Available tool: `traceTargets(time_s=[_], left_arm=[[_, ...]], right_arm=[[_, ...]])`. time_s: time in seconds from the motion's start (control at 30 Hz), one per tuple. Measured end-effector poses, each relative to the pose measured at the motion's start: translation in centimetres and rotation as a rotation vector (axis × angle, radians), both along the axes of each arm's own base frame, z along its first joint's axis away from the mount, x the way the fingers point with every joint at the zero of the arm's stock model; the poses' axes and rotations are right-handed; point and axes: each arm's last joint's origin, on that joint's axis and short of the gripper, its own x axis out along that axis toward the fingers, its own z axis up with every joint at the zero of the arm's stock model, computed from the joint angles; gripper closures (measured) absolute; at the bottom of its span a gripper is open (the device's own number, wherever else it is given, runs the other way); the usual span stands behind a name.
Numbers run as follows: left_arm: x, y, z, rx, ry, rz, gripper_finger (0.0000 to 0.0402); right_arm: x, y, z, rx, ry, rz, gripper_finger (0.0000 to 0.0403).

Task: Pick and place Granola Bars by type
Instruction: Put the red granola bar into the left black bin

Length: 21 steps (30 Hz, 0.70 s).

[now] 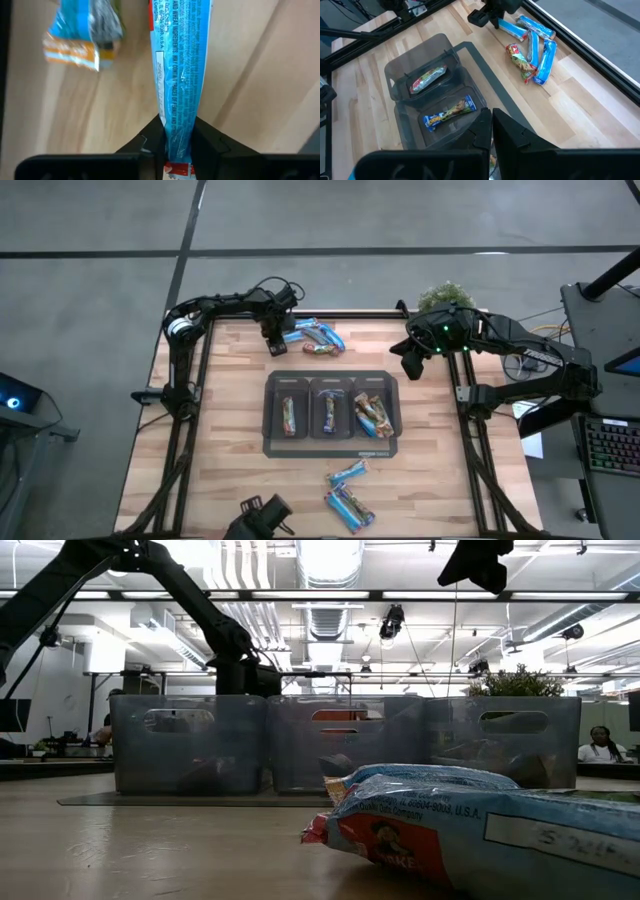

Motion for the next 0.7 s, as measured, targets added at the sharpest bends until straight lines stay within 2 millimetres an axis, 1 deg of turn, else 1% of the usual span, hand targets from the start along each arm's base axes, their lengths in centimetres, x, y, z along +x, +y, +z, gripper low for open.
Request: traceTargets(time_s=[0.13, 0.27, 0.5, 0.7], left_arm=[[-0.1, -0.1, 0.3, -0.018, 0.02, -0.006, 0.0349], [0.1, 0.1, 1.5, -0.006, 0.034, -0.007, 0.035], [0.7, 0.7, 5.0, 0.003, 0.025, -0.004, 0.035], [1.1, 0.4, 8.0, -0.009, 0.032, 0.012, 0.0351]], right_arm=[[0.0, 0.0, 0.0, 0.0, 0.0, 0.0, 0.0394], [0.0, 0.0, 0.0, 0.001, 0.0, 0.001, 0.0394], [0.0, 0.0, 0.0, -0.004, 0.001, 0.006, 0.0394], [0.0, 0.0, 0.0, -0.008, 0.002, 0.008, 0.0394]])
